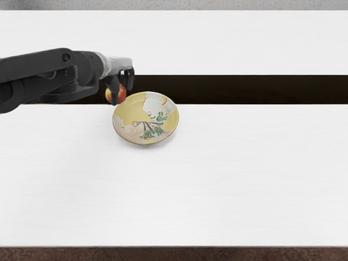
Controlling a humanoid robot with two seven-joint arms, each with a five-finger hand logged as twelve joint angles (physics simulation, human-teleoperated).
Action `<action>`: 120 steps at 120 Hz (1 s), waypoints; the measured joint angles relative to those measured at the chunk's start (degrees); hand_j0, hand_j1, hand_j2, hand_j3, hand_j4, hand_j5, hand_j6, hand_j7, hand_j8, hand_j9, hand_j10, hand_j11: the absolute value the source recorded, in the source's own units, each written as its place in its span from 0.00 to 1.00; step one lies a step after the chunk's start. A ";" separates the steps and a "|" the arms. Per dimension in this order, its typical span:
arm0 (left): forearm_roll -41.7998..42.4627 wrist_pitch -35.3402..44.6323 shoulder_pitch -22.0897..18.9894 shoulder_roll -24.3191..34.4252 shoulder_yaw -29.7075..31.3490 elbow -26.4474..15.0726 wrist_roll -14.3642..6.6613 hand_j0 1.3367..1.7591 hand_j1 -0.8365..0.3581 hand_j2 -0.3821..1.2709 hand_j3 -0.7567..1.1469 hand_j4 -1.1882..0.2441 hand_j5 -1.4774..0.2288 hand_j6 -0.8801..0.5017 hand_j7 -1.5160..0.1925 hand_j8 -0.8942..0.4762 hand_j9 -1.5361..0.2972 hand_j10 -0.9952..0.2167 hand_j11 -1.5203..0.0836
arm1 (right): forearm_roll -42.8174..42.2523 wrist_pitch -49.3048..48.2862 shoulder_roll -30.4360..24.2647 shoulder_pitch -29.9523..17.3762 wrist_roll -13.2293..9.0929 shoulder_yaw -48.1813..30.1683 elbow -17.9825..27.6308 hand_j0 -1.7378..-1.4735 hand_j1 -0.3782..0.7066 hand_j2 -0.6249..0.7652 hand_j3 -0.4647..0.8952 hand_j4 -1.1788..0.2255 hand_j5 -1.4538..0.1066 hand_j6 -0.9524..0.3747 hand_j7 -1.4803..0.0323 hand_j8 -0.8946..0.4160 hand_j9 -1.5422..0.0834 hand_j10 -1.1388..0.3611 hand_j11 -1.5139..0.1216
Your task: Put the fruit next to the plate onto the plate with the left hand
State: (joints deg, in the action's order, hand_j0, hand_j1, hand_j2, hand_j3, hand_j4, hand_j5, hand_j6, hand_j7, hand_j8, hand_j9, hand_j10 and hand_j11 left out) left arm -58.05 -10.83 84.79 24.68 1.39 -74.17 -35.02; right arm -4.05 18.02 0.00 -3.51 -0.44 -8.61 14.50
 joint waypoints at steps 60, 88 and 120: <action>16.13 0.44 -7.09 0.47 -9.23 1.57 0.02 0.76 0.76 0.34 0.40 0.65 0.65 0.51 0.68 0.52 0.65 0.61 0.73 | 0.01 0.00 0.00 0.00 0.00 0.00 0.00 0.30 0.03 0.45 0.34 0.84 0.93 0.72 0.98 0.68 0.95 0.76 0.93; 27.84 -8.21 -20.40 12.40 -31.81 0.96 0.02 0.76 0.86 0.27 0.40 0.73 0.75 0.55 0.78 0.56 0.73 0.70 0.83 | 0.00 0.00 0.00 0.00 0.00 0.00 0.00 0.30 0.03 0.45 0.34 0.84 0.93 0.72 0.98 0.68 0.95 0.76 0.93; 40.41 -22.88 -25.90 20.90 -43.17 9.04 0.02 0.76 0.88 0.25 0.40 0.75 0.78 0.56 0.80 0.57 0.76 0.73 0.86 | 0.00 0.00 0.00 0.00 0.00 0.00 0.00 0.30 0.03 0.45 0.34 0.84 0.93 0.72 0.98 0.68 0.95 0.76 0.93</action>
State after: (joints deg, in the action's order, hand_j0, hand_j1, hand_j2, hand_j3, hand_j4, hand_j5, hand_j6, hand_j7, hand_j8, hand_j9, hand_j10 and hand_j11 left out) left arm -17.64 -33.70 58.89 45.58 -41.78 -65.14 -35.00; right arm -4.05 18.02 0.00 -3.51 -0.44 -8.61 14.50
